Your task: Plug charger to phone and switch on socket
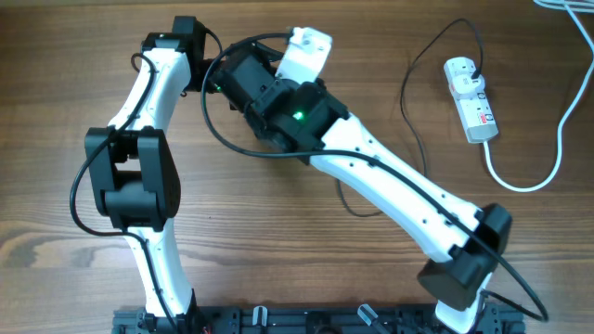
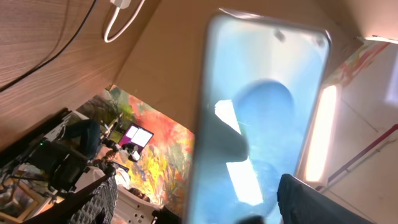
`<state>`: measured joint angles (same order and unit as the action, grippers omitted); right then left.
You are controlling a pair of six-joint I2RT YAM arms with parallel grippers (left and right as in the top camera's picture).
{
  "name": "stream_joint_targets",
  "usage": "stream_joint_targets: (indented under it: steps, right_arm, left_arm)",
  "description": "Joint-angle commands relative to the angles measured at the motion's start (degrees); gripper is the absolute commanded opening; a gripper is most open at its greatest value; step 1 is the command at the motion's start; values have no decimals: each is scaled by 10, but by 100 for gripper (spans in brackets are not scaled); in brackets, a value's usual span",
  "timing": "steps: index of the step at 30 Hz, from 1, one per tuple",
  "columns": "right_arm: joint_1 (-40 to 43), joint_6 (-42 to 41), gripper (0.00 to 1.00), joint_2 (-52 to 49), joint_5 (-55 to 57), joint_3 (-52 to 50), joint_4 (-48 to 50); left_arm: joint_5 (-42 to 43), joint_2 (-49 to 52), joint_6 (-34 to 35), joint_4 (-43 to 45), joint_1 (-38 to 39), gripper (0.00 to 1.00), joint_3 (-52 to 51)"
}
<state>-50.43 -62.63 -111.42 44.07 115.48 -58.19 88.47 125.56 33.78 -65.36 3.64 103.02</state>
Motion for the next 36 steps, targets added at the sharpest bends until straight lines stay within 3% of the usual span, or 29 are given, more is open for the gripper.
stream_joint_targets:
  steps: [1, 4, 6, 14, 17, 36]
  right_arm:
    - [2, -235, 5, 30, 18, 10, -13]
    - [3, -389, 8, 30, -73, 10, -56]
    - [3, -443, 4, 30, -117, 10, -70]
    - [3, -515, 4, 30, -135, 10, -70]
    - [3, -560, 4, 30, -135, 10, -70]
    - [5, -561, 4, 30, -125, 10, -42]
  left_arm:
    - [18, -22, 2, 0, 0, 82, 1]
    - [19, -22, 2, -1, 0, 81, 1]
    - [19, -22, 2, -1, 0, 82, 1]
    - [19, -22, 2, -40, 0, 76, 1]
    - [19, -22, 2, -50, 0, 66, 1]
    - [19, -22, 2, -63, 0, 31, 1]
